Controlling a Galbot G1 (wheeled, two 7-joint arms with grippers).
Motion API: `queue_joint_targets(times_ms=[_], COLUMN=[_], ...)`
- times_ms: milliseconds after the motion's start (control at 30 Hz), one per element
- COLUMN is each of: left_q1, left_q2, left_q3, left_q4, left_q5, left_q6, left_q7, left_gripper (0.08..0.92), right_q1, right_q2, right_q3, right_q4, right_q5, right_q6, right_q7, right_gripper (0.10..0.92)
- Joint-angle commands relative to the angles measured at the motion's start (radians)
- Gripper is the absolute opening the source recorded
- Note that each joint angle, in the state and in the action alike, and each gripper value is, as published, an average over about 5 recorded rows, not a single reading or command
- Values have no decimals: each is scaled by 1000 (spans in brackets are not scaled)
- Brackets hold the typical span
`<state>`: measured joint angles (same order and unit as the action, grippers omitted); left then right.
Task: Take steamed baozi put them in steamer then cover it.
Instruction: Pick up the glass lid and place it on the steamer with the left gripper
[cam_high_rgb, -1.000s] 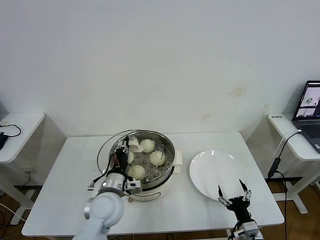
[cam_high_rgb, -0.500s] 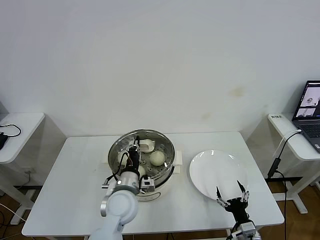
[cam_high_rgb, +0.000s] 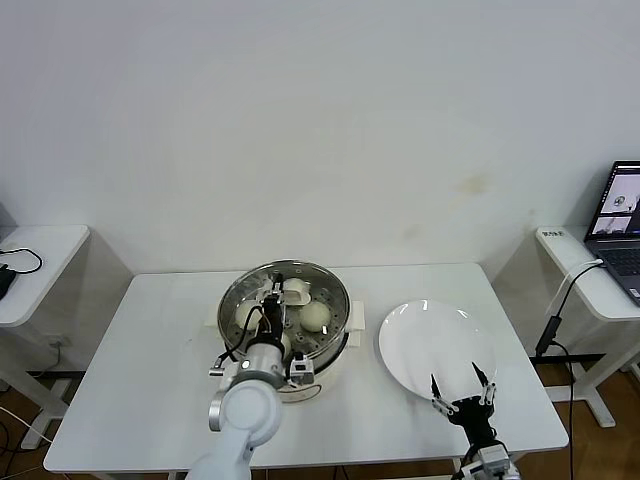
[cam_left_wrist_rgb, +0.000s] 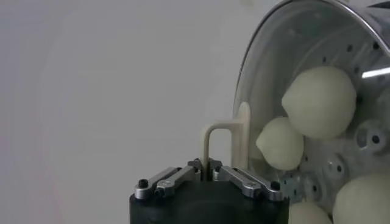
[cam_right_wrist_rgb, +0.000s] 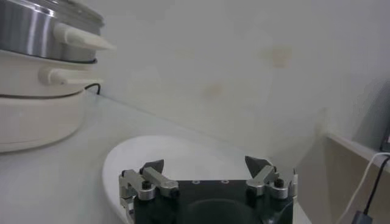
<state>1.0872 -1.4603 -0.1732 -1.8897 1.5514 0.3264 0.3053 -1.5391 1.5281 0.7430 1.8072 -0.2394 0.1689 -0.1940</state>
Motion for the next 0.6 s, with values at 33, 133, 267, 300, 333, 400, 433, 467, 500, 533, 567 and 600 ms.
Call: queue_joint_targets(times_ms=[33, 133, 267, 300, 333, 400, 433, 467, 500, 533, 567, 600], left_q1=[-2, 1, 7, 8, 8, 7, 6, 5, 4, 4, 3, 3], left_q2=[-10, -14, -20, -22, -23, -26, -27, -28, -30, -32, -33, -35], left_q3=[2, 3, 8, 8, 8, 8, 8, 7, 7, 7, 6, 6], left_q4=[10, 9, 6, 6, 8, 12, 15, 18, 20, 22, 23, 24], left_q5=[14, 15, 17, 17, 18, 18, 17, 16, 16, 15, 14, 14], left_q6=[-4, -4, -4, -4, -5, -6, -7, -8, -10, -12, -15, -17], left_q7=[-3, -3, -4, -4, -5, -7, -9, -12, -14, -16, -18, -21], left_gripper=[139, 139, 139, 139, 139, 139, 139, 139, 139, 139, 139, 139], right_q1=[0, 0, -1, -1, -1, -1, -1, -1, -2, -2, -2, -2], right_q2=[1, 1, 1, 1, 1, 1, 1, 1, 1, 0, 0, 0], right_q3=[-3, -5, -6, -6, -7, -7, -8, -8, -8, -8, -8, -8], right_q4=[-1, 0, 0, 0, 0, 0, 0, -1, -1, -1, -1, -1], right_q5=[-2, -3, -3, -3, -3, -3, -3, -3, -3, -3, -3, -3], right_q6=[1, 1, 1, 1, 1, 1, 1, 1, 2, 2, 2, 2], right_q7=[-1, -1, -1, -1, -2, -2, -2, -2, -3, -3, -3, -3], right_gripper=[823, 823, 823, 823, 823, 822, 823, 823, 823, 823, 823, 823])
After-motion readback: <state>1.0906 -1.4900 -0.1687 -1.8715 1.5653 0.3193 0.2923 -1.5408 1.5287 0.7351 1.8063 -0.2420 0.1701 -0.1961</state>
